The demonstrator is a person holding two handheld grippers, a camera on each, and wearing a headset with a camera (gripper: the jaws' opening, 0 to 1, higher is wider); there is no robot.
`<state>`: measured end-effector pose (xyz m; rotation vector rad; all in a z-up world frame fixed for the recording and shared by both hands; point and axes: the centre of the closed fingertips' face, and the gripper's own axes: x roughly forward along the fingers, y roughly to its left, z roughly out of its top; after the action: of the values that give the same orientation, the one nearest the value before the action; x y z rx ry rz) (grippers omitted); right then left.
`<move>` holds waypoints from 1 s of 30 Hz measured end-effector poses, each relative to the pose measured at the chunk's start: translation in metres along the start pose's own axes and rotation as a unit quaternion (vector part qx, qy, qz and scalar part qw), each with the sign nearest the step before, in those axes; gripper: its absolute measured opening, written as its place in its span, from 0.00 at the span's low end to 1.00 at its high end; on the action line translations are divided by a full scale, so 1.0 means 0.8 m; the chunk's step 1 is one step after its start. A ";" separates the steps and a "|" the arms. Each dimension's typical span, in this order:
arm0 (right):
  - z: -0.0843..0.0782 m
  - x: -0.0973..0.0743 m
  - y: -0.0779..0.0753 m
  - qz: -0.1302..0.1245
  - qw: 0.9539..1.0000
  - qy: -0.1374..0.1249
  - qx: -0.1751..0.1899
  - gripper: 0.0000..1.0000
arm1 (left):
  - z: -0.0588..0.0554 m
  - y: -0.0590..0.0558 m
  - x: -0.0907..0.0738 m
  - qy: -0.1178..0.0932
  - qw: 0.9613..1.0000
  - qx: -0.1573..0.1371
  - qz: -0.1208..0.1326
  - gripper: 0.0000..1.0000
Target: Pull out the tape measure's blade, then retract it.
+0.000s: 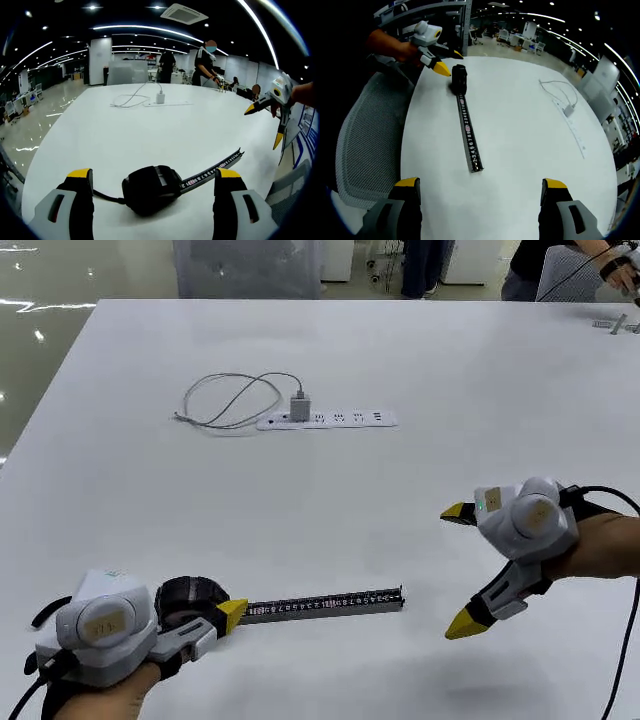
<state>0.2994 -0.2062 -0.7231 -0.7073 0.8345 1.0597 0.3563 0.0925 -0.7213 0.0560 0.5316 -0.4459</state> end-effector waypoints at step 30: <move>-0.012 0.084 -0.001 0.066 0.995 0.037 -0.064 0.77 | -0.018 0.001 0.030 -0.024 0.999 0.016 0.019 0.99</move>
<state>0.3150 -0.1840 -0.7850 -0.8123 0.8911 1.2199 0.3684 0.0863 -0.7459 0.0859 0.4763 -0.4186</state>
